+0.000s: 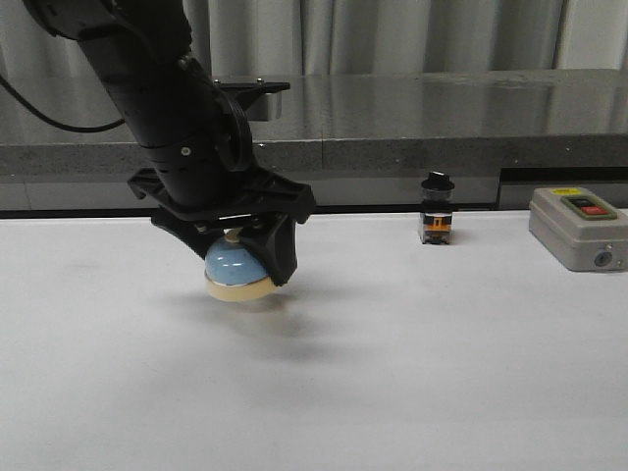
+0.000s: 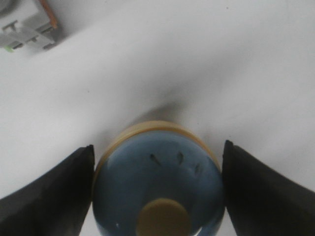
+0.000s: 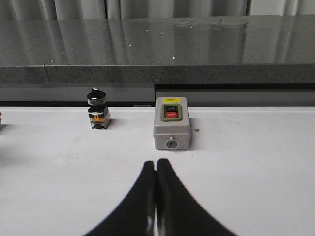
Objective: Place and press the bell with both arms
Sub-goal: 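Carry the bell with the left gripper toward the table center and set it down, then open the left gripper and withdraw it upward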
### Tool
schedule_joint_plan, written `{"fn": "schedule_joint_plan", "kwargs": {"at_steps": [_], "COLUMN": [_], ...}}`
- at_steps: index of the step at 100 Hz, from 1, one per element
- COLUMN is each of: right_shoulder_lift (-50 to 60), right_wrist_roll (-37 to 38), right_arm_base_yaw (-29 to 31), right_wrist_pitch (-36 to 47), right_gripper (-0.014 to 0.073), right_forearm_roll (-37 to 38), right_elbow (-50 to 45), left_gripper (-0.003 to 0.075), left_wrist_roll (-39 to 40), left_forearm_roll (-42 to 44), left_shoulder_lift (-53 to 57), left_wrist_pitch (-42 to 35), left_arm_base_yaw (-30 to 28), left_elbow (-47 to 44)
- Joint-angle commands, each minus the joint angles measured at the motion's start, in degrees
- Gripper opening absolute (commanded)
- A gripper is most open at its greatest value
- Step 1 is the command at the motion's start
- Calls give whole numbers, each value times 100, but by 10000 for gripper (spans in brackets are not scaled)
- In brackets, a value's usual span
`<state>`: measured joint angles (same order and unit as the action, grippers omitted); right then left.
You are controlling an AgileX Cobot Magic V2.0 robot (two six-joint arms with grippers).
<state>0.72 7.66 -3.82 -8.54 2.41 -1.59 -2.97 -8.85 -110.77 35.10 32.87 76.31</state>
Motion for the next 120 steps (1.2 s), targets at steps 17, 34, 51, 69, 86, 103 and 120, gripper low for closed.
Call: {"fn": "schedule_joint_plan", "kwargs": {"at_steps": [17, 34, 51, 69, 86, 103, 120], "right_shoulder_lift": [32, 32, 32, 32, 32, 32, 32], "right_wrist_roll": [-28, -28, -28, -28, -28, -28, -28], "right_arm_base_yaw": [33, 33, 33, 33, 33, 33, 33], "right_wrist_pitch": [457, 457, 457, 457, 457, 457, 457], "right_gripper": [-68, -68, -68, -68, -68, -68, -68], "right_forearm_roll": [53, 53, 53, 53, 53, 53, 53], "right_elbow": [9, 9, 9, 9, 9, 9, 9], "left_gripper": [526, 374, 38, -19, -19, -19, -19], "left_wrist_roll": [2, 2, 2, 2, 2, 13, 13], "left_forearm_roll": [-80, -80, -15, -6, -6, -6, -6], "left_shoulder_lift": [363, 598, 1160, 1765, 2502, 3332, 4113], "left_wrist_pitch": [-145, -145, -145, -196, -467, -548, -616], "left_arm_base_yaw": [39, 5, -145, -545, -1166, -1912, -2430], "left_elbow": [128, 128, 128, 58, -429, -1117, -1741]}}
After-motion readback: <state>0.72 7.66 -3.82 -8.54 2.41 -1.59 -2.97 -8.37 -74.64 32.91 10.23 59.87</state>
